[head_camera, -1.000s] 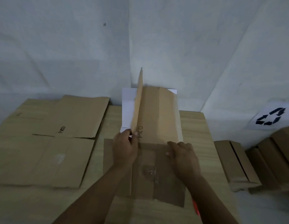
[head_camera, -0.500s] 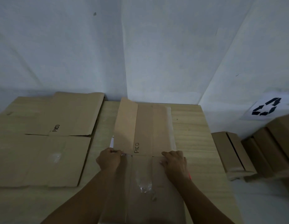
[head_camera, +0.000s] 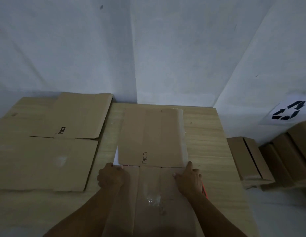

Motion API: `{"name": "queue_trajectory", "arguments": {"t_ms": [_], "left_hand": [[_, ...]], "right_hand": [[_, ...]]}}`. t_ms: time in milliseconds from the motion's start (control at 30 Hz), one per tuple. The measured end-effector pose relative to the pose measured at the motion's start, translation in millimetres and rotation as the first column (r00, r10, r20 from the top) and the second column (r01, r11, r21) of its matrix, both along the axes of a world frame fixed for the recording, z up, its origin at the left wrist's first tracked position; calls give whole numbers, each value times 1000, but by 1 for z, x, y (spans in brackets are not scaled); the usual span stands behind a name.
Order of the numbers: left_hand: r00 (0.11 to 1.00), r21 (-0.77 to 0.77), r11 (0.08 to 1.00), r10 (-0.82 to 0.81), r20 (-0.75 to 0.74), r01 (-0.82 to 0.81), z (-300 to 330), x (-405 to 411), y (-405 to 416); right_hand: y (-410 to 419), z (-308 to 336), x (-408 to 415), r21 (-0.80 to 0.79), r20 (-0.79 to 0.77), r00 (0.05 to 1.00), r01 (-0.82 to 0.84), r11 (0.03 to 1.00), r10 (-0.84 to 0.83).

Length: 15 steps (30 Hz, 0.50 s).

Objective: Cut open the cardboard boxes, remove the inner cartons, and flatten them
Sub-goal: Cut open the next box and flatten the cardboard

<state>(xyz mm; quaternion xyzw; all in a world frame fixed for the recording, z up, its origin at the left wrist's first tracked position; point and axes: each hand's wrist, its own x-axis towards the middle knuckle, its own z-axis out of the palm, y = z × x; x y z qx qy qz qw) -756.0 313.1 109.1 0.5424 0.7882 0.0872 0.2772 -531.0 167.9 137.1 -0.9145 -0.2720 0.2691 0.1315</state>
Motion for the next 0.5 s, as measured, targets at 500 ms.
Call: {"name": "queue_trajectory", "arguments": {"t_ms": [500], "left_hand": [[958,328,945,-91,271,-3,51,-47,-46]], "right_hand": [[-30,9,-34,540,81,994,-108,835,77]]}}
